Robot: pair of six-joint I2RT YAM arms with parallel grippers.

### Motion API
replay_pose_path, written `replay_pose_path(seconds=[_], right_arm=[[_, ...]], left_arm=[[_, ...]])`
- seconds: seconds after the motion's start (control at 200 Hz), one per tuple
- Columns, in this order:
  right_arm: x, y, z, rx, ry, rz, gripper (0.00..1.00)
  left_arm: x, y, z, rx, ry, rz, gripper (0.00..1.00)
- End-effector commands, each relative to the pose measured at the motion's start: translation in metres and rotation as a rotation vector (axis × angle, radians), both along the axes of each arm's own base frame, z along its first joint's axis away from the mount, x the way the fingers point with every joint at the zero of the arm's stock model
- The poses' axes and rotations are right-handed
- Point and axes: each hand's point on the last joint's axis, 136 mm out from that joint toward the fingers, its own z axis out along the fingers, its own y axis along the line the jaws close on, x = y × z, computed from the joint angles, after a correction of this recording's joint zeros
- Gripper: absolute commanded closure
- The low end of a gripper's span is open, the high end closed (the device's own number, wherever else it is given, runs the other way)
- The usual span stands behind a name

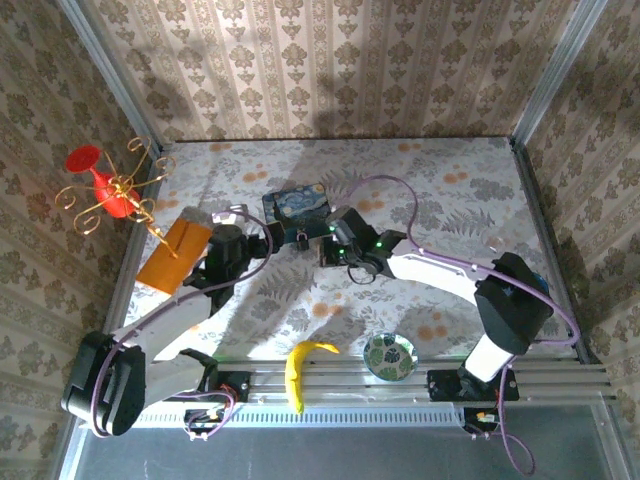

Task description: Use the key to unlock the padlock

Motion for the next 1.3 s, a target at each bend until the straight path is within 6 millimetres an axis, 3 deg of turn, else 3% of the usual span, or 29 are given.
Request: replay_pose_path(seconds=[0.0,0.155,0.28,0.42,0.62,0.695,0.805,0.88,1.296], right_arm=[[0.007,-0.005,0.022,0.187,0.031,-0.07,1.0],[0.015,-0.026,0.036,0.265,0.039,-0.154,1.0],[0.017,-0.038,0.046,0.273,0.017,-0.199,1.0],[0.018,-0.042,0.058,0.29,-0.004,-0.211,1.0],[0.015,-0.046,0.072,0.3,-0.016,-0.206,1.0],[0.01,-0.047,0.089,0.34,-0.038,-0.196,1.0],[0.008,-0.046,0.097,0.374,-0.031,-0.186,1.0],[0.007,-0.045,0.099,0.383,-0.029,-0.184,1.0],[0.004,-0.042,0.106,0.429,-0.027,-0.164,1.0]], left_arm=[[-0.006,-0.023,0.018,-0.039,-0.106,-0.157,0.01],[-0.019,-0.049,0.028,-0.071,-0.203,-0.311,0.09],[-0.034,-0.071,0.033,-0.05,-0.287,-0.408,0.1],[-0.051,-0.098,0.037,-0.015,-0.376,-0.53,0.11],[-0.061,-0.123,0.037,-0.015,-0.484,-0.669,0.18],[-0.064,-0.135,0.039,-0.024,-0.543,-0.741,0.24],[-0.064,-0.153,0.04,-0.047,-0.596,-0.822,0.42],[-0.062,-0.163,0.039,-0.028,-0.614,-0.848,0.45],[-0.053,-0.178,0.032,0.056,-0.606,-0.867,0.44]])
